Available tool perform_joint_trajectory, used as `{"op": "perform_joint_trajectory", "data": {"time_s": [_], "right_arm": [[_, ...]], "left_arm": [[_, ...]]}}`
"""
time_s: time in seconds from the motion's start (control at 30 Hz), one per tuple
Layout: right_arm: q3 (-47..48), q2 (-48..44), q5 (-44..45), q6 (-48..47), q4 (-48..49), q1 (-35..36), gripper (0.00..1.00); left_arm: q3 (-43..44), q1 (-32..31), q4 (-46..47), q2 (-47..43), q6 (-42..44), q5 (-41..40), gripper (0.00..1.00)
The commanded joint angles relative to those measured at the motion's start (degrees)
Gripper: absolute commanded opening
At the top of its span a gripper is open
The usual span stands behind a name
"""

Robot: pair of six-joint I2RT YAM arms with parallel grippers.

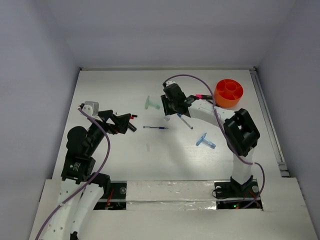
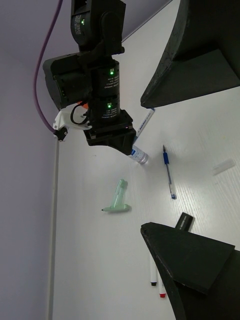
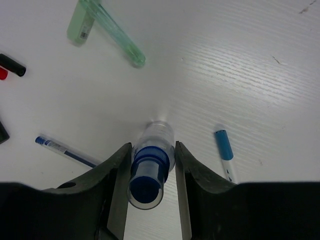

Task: Sort the stationery into containers
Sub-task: Pick up the stationery from the center of the board.

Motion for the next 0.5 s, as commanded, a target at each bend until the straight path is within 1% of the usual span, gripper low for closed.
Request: {"op": "perform_joint_trajectory", "data": {"time_s": [0.0,0.03,0.1,0.17,0.27,0.3,0.33,0.43,0.47], "right_arm": [[1.0,-0.7,0.8,0.5,1.9,0.4,0.28],[1.4,-0.7,0.9,0.6,1.8,0.4,0.21],[1.5,-1.4,1.9,0.7,1.9,0.4,0.2],[1.5,-2.6,3.6,0.7,2.0,0.4,0.15],[1.0,-7.2,9.2,-0.8,3.9,0.4,0.14],[1.3,-8.3,12.1,-1.3,4.0,-0.4,0.14],[1.5,-10.4,13.0,-2.2,3.8,-1.1,0.13],[1.8,-14.7,15.1,-2.5,2.8,-6.3,0.14],[1.5,-16.0,16.1,-2.5,2.7,-9.2,0.14]], "left_arm": [[2.3,0.3,2.9,-0.6,0.0,0.9,0.99],[2.3,0.3,2.9,-0.7,0.0,0.8,0.99],[2.3,0.3,2.8,-0.7,0.1,0.9,0.99],[2.2,0.3,2.9,-0.8,0.1,0.8,0.99],[2.2,0.3,2.9,-0.8,-0.1,0.8,0.99],[2.2,0.3,2.9,-0.8,0.0,0.8,0.99],[2.2,0.3,3.0,-0.9,-0.1,0.9,0.99],[2.1,0.3,3.0,-1.3,-0.1,0.9,0.99],[2.1,0.3,3.0,-1.5,-0.2,0.9,0.99]]}}
